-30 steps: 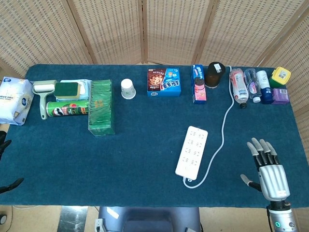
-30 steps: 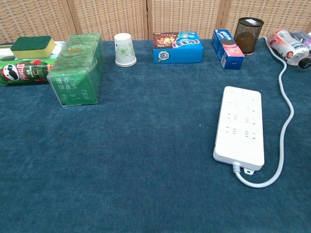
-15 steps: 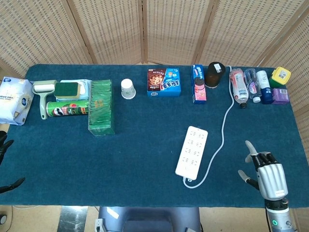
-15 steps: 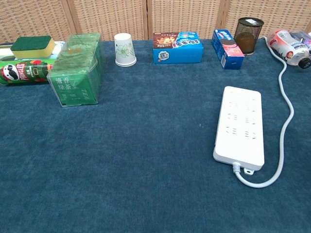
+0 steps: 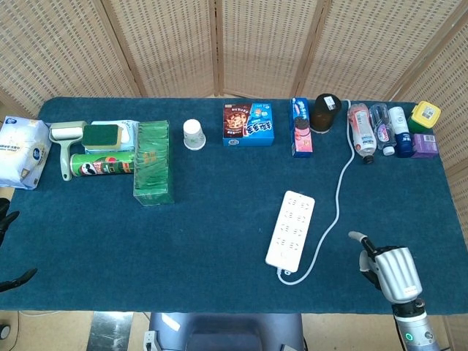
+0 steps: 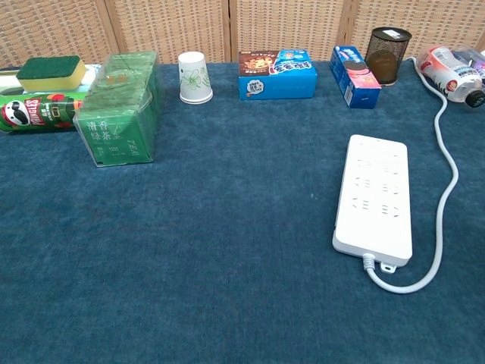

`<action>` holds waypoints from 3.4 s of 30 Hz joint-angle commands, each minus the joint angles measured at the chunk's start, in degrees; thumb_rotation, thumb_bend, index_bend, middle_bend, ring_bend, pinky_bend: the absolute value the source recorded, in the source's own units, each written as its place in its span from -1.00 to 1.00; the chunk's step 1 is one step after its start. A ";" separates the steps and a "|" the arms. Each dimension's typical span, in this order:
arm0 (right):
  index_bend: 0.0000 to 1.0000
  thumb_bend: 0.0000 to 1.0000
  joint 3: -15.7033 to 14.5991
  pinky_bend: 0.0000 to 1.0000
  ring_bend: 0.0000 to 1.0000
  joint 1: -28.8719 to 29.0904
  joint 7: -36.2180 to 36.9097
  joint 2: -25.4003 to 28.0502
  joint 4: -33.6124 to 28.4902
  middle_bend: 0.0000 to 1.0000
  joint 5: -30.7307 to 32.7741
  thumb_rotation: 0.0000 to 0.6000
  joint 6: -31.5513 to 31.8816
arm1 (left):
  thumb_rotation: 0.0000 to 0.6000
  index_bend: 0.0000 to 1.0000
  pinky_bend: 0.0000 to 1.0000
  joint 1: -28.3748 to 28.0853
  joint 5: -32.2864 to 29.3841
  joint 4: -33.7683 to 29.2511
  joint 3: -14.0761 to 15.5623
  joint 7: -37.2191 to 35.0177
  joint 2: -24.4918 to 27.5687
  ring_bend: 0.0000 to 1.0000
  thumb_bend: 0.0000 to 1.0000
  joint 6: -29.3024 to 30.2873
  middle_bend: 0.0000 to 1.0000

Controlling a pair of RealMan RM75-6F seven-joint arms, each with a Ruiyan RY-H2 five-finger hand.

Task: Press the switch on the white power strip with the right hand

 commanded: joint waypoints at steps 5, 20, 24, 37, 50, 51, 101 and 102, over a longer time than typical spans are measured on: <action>-0.30 0.71 -1.75 1.00 1.00 1.71 0.15 -0.42 -0.36 0.95 -1.38 1.00 -3.61 | 1.00 -1.00 -0.85 -0.06 -0.13 -0.07 0.01 -0.35 0.18 -1.00 -0.85 -0.16 -1.00; -0.31 0.71 -3.91 1.00 1.00 7.27 -7.11 -4.53 -1.46 0.95 -4.76 1.00 -13.33 | 1.00 -1.00 -0.85 -0.24 -0.55 -0.43 -0.03 0.46 0.08 -1.00 -0.85 -0.71 -1.00; -0.31 0.71 -3.85 1.00 1.00 8.59 -9.72 -5.51 -2.32 0.94 -4.49 1.00 -16.13 | 1.00 -1.00 -0.85 -0.36 -0.72 -0.50 -0.06 0.67 0.03 -1.00 -0.85 -1.00 -1.00; -0.37 0.74 -1.87 1.00 1.00 12.60 -16.45 -9.59 -3.09 0.94 -0.73 1.00 -23.69 | 1.00 -1.00 -0.84 -0.57 -1.81 -0.58 -0.37 0.24 0.26 -1.00 -0.85 -1.56 -1.00; -0.37 0.74 -2.96 1.00 1.00 12.72 -16.82 -10.52 -0.80 0.94 0.97 1.00 -23.69 | 1.00 -1.00 -0.84 -0.35 -1.70 -0.18 -0.38 -0.81 0.43 -1.00 -0.85 -1.07 -1.00; -0.37 0.74 -3.05 1.00 1.00 12.72 -16.81 -10.56 -0.64 0.94 1.02 1.00 -23.65 | 1.00 -1.00 -0.84 -0.34 -1.69 -0.19 -0.39 -0.81 0.43 -1.00 -0.85 -1.03 -1.00; -0.35 0.73 -5.60 1.00 1.00 12.36 -16.83 -11.18 2.16 0.94 2.96 1.00 -23.39 | 1.00 -1.00 -0.85 -0.33 -1.51 -0.22 -0.31 -0.79 0.46 -1.00 -0.85 -1.09 -1.00; -0.35 0.73 -5.69 1.00 1.00 12.32 -16.95 -11.24 2.20 0.94 2.93 1.00 -23.38 | 1.00 -1.00 -0.85 -0.35 -1.53 -0.20 -0.32 -0.84 0.49 -1.00 -0.85 -1.13 -1.00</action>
